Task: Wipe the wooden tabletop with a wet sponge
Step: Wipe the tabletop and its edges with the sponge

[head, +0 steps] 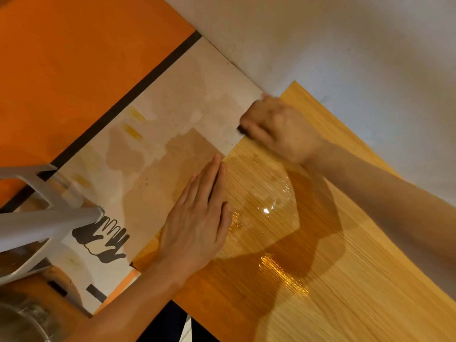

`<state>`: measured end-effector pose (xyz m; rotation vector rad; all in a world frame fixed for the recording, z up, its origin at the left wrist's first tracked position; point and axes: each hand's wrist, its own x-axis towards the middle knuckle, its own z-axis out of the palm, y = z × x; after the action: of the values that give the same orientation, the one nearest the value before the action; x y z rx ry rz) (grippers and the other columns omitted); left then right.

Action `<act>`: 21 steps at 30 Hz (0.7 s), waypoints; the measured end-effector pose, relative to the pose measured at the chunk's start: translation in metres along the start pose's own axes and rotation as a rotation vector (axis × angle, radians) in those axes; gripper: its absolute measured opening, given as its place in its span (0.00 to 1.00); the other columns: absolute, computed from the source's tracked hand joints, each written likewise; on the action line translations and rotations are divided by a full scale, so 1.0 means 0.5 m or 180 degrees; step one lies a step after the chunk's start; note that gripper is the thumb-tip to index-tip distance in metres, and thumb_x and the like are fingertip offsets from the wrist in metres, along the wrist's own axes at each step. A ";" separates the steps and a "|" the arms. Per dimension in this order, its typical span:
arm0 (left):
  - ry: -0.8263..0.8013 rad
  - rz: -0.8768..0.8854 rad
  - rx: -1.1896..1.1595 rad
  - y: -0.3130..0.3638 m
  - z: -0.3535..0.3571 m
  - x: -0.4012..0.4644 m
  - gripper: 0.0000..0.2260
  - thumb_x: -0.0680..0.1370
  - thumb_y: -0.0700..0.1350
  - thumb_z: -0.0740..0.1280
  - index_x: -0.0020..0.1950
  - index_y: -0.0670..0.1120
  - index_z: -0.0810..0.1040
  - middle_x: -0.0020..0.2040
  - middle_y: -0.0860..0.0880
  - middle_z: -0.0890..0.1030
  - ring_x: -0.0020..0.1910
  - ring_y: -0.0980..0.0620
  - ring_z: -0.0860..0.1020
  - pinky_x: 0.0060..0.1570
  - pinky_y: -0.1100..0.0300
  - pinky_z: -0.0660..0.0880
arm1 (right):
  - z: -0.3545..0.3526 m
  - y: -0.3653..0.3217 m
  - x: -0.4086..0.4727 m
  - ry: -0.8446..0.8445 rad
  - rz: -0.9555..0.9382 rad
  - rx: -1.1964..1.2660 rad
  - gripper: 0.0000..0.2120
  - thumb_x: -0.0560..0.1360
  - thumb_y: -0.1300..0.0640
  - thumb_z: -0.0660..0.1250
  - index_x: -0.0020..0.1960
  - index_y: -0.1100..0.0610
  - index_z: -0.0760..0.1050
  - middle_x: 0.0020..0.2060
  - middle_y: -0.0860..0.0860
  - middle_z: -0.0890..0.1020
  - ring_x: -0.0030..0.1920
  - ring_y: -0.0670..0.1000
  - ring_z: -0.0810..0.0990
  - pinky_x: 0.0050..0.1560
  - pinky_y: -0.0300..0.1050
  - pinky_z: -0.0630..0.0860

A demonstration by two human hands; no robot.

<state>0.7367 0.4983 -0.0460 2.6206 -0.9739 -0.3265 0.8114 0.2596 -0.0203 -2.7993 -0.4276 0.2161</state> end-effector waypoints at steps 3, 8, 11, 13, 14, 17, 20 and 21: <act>0.0036 0.0015 0.0012 -0.002 0.004 0.001 0.27 0.85 0.51 0.49 0.82 0.39 0.53 0.83 0.43 0.51 0.81 0.49 0.54 0.79 0.54 0.52 | -0.019 0.045 0.009 0.0288 0.0824 -0.0075 0.17 0.83 0.54 0.52 0.51 0.59 0.77 0.47 0.54 0.79 0.52 0.55 0.76 0.74 0.55 0.56; 0.0091 -0.0095 -0.0094 0.000 -0.001 -0.004 0.28 0.84 0.51 0.51 0.81 0.38 0.55 0.83 0.42 0.53 0.81 0.48 0.57 0.79 0.53 0.55 | 0.056 -0.125 -0.033 0.0321 0.0274 0.0438 0.13 0.83 0.56 0.56 0.55 0.59 0.78 0.50 0.53 0.80 0.57 0.53 0.76 0.71 0.56 0.61; 0.0108 -0.0093 -0.0268 0.000 -0.010 -0.011 0.29 0.84 0.50 0.54 0.82 0.39 0.53 0.83 0.44 0.51 0.82 0.50 0.54 0.80 0.57 0.49 | 0.055 -0.128 -0.050 0.0118 0.0118 0.0496 0.16 0.82 0.54 0.57 0.65 0.60 0.74 0.63 0.54 0.77 0.71 0.55 0.68 0.76 0.54 0.55; 0.0081 -0.0026 -0.0295 0.001 -0.016 -0.018 0.28 0.85 0.51 0.53 0.82 0.40 0.52 0.83 0.45 0.49 0.82 0.50 0.51 0.80 0.58 0.44 | 0.038 -0.083 -0.048 0.0182 0.0370 0.0406 0.17 0.82 0.55 0.57 0.68 0.60 0.72 0.69 0.56 0.72 0.75 0.56 0.61 0.77 0.56 0.54; 0.0066 -0.0035 -0.0281 0.003 -0.017 -0.024 0.28 0.85 0.51 0.52 0.82 0.40 0.51 0.83 0.45 0.49 0.83 0.50 0.49 0.80 0.57 0.43 | 0.027 -0.057 -0.047 0.0284 0.0617 0.0426 0.18 0.82 0.55 0.56 0.69 0.60 0.71 0.72 0.56 0.68 0.76 0.56 0.57 0.77 0.57 0.53; 0.0076 -0.0133 -0.0184 0.007 -0.017 -0.059 0.28 0.85 0.52 0.51 0.82 0.40 0.52 0.83 0.44 0.49 0.83 0.48 0.49 0.81 0.54 0.44 | 0.011 -0.022 -0.030 0.0685 0.1388 0.0646 0.19 0.83 0.54 0.55 0.71 0.59 0.68 0.75 0.56 0.62 0.78 0.57 0.52 0.77 0.56 0.52; 0.0112 -0.0262 -0.0074 0.014 -0.005 -0.092 0.28 0.85 0.51 0.51 0.82 0.39 0.52 0.83 0.43 0.49 0.83 0.47 0.49 0.81 0.51 0.45 | 0.040 -0.102 -0.036 0.0988 0.1477 0.0572 0.17 0.82 0.56 0.58 0.69 0.61 0.71 0.73 0.58 0.67 0.76 0.60 0.56 0.75 0.60 0.55; 0.0132 -0.0318 -0.0052 0.015 0.001 -0.099 0.28 0.85 0.51 0.52 0.82 0.39 0.52 0.83 0.43 0.49 0.83 0.47 0.49 0.81 0.51 0.46 | 0.061 -0.144 -0.048 0.1054 0.1209 0.0536 0.16 0.81 0.58 0.60 0.66 0.62 0.73 0.70 0.59 0.70 0.75 0.62 0.60 0.74 0.63 0.57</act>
<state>0.6953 0.5256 -0.0385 2.6556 -0.8255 -0.3016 0.7634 0.3260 -0.0237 -2.6546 0.1922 -0.1268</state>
